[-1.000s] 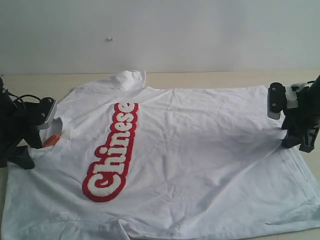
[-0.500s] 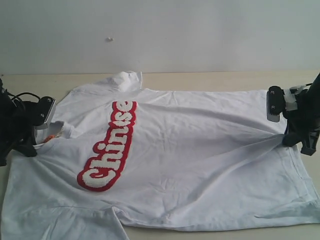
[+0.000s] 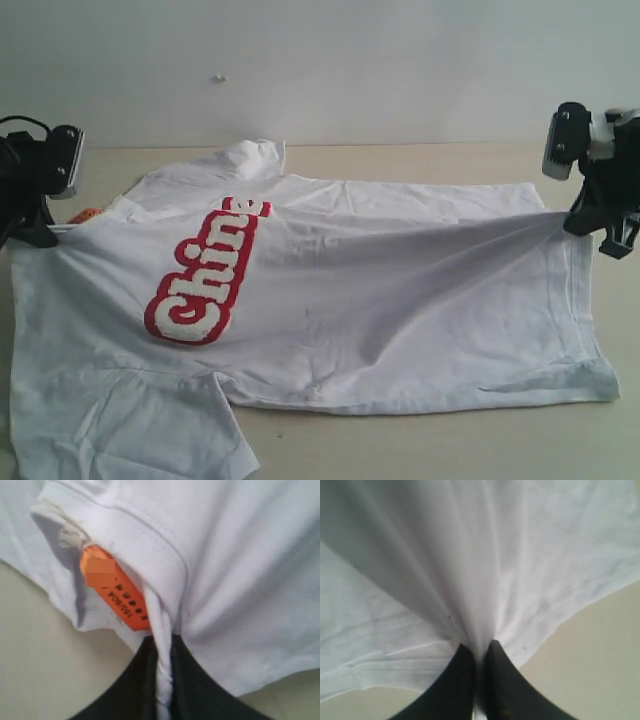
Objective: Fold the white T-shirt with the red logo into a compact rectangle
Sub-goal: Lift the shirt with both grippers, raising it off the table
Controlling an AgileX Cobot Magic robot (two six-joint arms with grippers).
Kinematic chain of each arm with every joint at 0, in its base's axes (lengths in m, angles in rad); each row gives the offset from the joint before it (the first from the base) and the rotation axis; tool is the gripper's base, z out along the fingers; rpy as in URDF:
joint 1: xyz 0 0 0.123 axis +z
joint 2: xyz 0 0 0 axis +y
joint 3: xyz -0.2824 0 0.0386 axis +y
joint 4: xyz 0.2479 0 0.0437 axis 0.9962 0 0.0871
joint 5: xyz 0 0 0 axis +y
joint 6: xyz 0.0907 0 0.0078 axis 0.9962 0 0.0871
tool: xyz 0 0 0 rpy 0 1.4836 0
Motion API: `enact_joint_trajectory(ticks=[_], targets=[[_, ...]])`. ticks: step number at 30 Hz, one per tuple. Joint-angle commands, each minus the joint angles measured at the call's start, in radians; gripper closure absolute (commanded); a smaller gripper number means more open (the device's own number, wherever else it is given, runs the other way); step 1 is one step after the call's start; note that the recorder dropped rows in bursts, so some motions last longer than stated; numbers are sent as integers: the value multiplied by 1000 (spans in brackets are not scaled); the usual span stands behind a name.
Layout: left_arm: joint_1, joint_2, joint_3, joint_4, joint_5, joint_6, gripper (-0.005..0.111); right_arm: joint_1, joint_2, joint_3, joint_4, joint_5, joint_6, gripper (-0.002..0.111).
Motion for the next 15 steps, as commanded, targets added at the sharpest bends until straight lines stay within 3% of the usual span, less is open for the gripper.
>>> enact_joint_trajectory(ticks=[1, 15], targets=[[2, -84, 3, -40, -5, -10, 107, -7, -122, 0, 46, 42, -21, 108], [2, -377, 3, -43, -82, -174, 107, -7, -440, 0, 115, 83, -19, 108]])
